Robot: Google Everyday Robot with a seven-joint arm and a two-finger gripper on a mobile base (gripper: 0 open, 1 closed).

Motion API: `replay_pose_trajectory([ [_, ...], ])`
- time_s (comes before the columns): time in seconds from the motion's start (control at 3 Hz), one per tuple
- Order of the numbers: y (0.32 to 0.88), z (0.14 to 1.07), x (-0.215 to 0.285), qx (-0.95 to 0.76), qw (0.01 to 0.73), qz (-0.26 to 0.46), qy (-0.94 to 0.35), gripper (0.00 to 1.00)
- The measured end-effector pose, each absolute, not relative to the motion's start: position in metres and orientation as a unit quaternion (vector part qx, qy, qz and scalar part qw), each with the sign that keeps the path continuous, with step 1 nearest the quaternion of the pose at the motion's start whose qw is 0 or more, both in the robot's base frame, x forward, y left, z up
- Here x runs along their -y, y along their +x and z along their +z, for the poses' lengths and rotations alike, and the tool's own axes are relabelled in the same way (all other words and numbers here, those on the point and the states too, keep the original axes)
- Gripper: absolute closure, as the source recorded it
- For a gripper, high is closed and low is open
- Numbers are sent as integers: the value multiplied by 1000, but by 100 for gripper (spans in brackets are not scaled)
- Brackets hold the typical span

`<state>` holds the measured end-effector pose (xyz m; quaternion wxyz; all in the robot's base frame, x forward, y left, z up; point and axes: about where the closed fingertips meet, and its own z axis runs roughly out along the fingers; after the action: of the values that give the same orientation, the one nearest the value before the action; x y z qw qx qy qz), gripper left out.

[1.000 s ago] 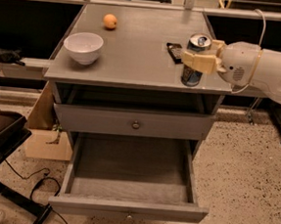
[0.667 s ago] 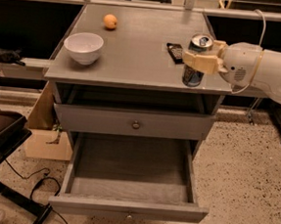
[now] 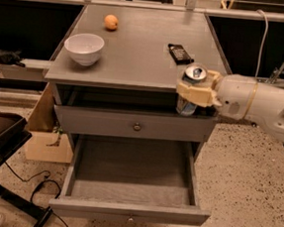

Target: Place redbull can into middle drawer

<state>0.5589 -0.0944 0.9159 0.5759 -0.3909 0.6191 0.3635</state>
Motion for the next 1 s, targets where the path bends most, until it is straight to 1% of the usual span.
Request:
replay_pose_trajectory([
  [0.33, 529, 838, 58, -615, 545, 377, -427, 100],
  [0.67, 534, 778, 40, -604, 535, 386, -447, 100],
  [1.0, 554, 712, 35, -610, 530, 387, -443, 100],
])
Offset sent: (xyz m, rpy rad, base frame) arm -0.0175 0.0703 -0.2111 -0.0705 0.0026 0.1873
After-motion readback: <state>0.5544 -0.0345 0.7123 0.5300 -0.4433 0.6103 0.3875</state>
